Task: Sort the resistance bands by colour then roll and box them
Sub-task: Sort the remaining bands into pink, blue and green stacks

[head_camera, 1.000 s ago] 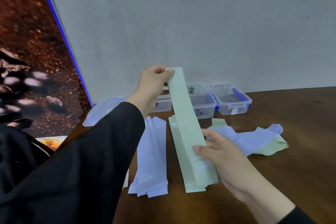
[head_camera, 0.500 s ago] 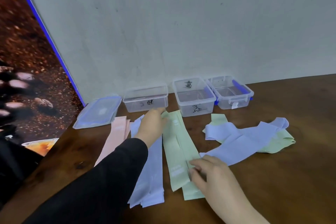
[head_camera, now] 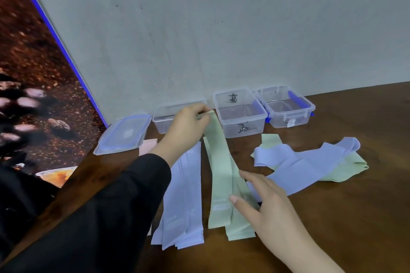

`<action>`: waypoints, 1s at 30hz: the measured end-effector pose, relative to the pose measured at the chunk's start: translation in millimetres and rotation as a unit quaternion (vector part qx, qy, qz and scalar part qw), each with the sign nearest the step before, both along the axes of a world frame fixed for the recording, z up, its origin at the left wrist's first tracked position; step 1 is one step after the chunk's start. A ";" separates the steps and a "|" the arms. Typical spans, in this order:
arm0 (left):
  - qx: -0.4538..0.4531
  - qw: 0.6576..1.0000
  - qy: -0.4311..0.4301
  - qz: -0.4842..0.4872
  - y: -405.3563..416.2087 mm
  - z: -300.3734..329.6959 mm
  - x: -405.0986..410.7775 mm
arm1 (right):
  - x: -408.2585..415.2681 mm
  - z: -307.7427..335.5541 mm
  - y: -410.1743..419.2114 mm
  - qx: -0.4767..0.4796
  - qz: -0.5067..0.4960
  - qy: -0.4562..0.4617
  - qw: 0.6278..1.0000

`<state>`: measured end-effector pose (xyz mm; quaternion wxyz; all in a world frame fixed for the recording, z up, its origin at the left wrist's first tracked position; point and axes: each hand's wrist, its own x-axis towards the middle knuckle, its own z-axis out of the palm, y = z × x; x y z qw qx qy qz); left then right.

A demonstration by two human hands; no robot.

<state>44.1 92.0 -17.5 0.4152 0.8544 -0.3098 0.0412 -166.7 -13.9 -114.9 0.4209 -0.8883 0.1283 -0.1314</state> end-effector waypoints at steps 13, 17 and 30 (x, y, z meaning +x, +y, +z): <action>-0.120 0.989 -0.058 -0.066 -3.1 102.4 -28.7 | 3.5 37.9 8.2 0.298 0.020 -0.055 0.953; -0.079 0.995 -0.048 -0.036 -10.7 78.2 -1.4 | -8.6 37.4 4.4 0.359 0.033 -0.033 0.932; 0.161 0.984 -0.056 0.057 -29.9 -37.1 30.7 | 16.9 -26.2 -12.6 -0.078 0.026 0.010 0.997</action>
